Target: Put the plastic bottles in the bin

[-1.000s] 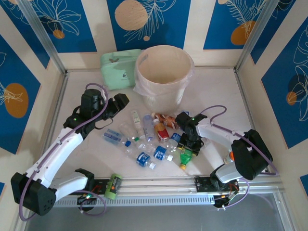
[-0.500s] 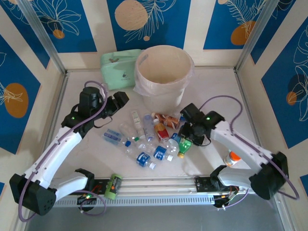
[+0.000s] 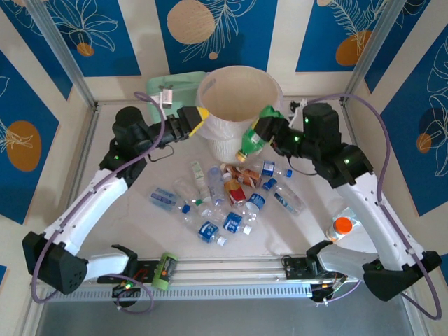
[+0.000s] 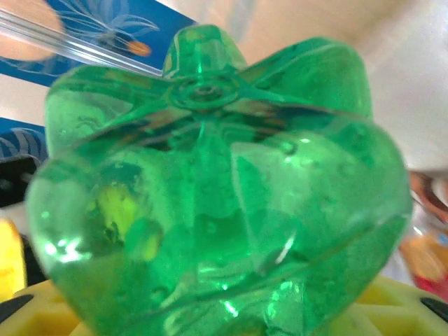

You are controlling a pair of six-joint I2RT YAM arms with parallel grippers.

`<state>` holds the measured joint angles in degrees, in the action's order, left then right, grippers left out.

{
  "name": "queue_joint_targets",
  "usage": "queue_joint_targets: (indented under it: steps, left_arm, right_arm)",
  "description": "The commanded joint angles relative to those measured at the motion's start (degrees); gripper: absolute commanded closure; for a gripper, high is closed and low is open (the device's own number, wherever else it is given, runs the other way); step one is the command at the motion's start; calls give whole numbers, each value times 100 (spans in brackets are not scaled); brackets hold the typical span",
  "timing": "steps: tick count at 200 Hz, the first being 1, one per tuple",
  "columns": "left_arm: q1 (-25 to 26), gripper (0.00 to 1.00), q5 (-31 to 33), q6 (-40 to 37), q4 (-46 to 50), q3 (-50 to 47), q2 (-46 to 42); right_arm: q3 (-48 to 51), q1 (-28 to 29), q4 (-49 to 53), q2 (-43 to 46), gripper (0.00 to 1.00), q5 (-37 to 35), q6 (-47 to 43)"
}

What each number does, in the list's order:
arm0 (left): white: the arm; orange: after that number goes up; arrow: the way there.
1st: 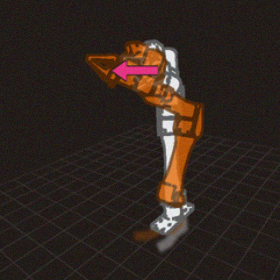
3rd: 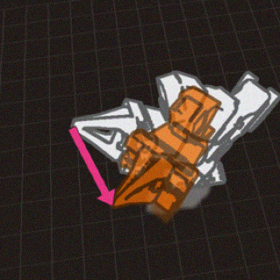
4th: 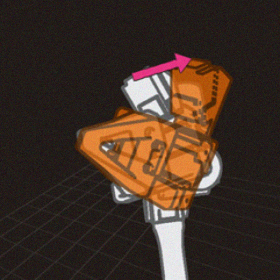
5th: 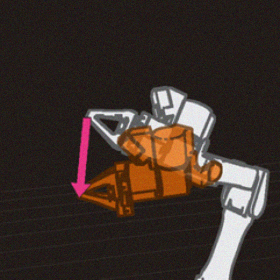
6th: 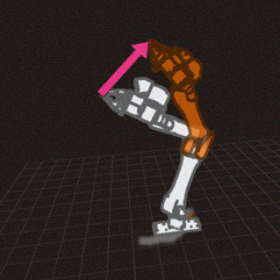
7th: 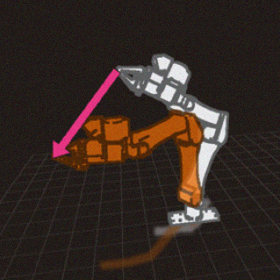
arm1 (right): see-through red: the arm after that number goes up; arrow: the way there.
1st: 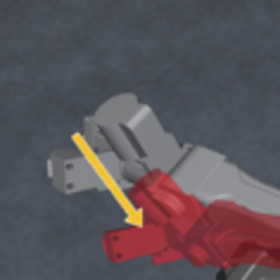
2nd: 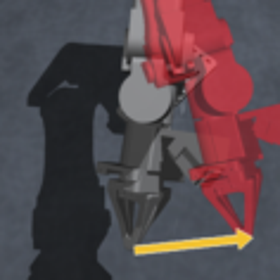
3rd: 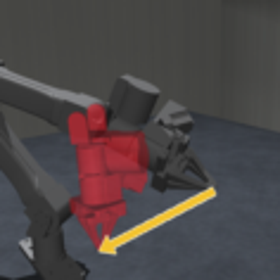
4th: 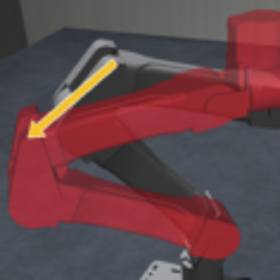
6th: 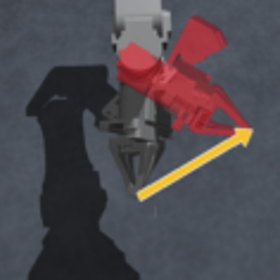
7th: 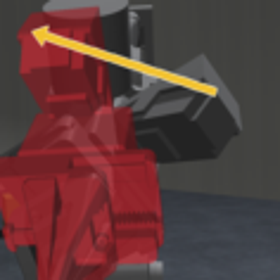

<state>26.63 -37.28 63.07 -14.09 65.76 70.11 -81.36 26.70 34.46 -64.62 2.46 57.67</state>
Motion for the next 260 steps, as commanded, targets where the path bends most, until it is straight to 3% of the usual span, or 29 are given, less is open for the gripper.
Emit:
queue_joint_targets:
  steps: [1,29,78,237,260]
  left_arm:
    - [300,19,-638,530,-1575,34,35]
    - [384,13,-571,724,-1905,-109,96]
    - [569,17,-668,798,-2081,-116,310]
    - [827,72,-728,545,-2087,-78,574]
    - [824,81,-484,14,-1416,-9,418]
  right_arm:
    - [-331,-162,-1116,-169,47,841,270]
    - [-467,-209,-1682,-338,47,1036,532]
    - [-260,-208,-2346,-366,47,1134,966]
    - [139,-76,-2555,-295,45,1057,1079]
    - [175,-126,-2307,-173,35,942,996]
